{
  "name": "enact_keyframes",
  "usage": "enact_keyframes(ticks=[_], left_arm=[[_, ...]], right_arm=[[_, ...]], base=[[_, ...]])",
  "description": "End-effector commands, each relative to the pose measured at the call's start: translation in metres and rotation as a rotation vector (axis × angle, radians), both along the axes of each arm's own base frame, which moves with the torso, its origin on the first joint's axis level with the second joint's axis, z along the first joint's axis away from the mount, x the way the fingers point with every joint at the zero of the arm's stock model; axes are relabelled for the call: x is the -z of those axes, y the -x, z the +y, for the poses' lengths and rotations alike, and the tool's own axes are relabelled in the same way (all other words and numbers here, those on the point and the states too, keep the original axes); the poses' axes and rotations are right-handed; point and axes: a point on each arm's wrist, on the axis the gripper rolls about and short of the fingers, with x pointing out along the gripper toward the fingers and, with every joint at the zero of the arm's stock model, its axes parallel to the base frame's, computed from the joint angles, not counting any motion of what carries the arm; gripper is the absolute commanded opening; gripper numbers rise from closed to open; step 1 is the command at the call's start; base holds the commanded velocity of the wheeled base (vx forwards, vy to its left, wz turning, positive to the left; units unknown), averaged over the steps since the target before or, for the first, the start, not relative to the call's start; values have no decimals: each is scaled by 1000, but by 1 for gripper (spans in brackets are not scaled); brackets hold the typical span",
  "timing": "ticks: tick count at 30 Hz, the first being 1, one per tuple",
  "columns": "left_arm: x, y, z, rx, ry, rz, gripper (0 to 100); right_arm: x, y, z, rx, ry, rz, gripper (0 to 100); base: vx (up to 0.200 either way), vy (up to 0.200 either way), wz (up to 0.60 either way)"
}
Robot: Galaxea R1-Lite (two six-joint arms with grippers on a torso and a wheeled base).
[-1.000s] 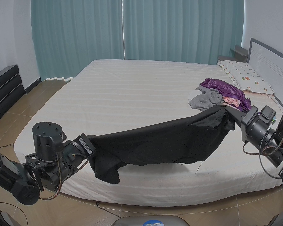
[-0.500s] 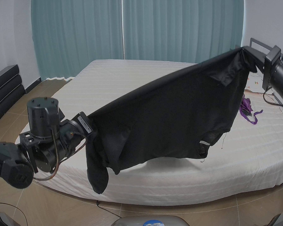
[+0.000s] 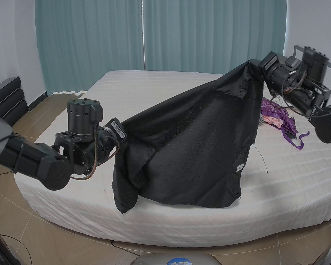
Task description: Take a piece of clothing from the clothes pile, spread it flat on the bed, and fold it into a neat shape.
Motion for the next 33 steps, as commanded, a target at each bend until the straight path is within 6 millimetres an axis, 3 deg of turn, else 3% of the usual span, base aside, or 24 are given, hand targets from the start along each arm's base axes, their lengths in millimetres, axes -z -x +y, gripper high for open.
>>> enact_keyframes(ticks=[1,6,9,11,12,15,16,17,18,19,27,28,29,33], left_arm=[[35,-43,-5,-22,-25,76,0],[48,-62,-6,-39,-43,119,0],[66,-82,-7,-54,-64,165,0],[66,-82,-7,-54,-64,165,0],[85,-94,-11,-49,-76,205,0],[104,-102,-14,-39,-81,234,0],[104,-102,-14,-39,-81,234,0],[116,-109,-17,-40,-85,247,0],[116,-109,-17,-40,-85,247,0],[129,-115,-20,-42,-86,259,0],[158,-128,-27,-66,-44,291,0],[161,-130,-27,-73,-31,293,100],[163,-132,-27,-77,-23,294,100],[176,-137,-30,-92,-6,321,100]], right_arm=[[50,-57,17,20,38,98,0],[66,-77,23,26,42,116,0],[92,-93,29,46,58,150,0],[92,-93,29,46,58,150,0],[119,-104,35,49,74,193,0],[147,-112,40,54,95,246,0],[147,-112,40,54,95,246,0],[166,-117,42,58,105,272,0],[166,-117,42,58,105,272,0],[182,-122,43,60,109,283,0],[234,-129,47,78,142,366,0],[242,-130,49,77,146,380,0],[246,-130,50,75,149,386,100],[280,-132,51,77,167,433,100]], base=[[200,0,0],[200,0,0],[200,0,0],[200,0,0],[200,0,0],[133,0,0],[0,0,0],[0,0,0],[0,0,0],[0,0,0],[0,0,0],[0,0,0],[0,0,0],[0,0,0]])
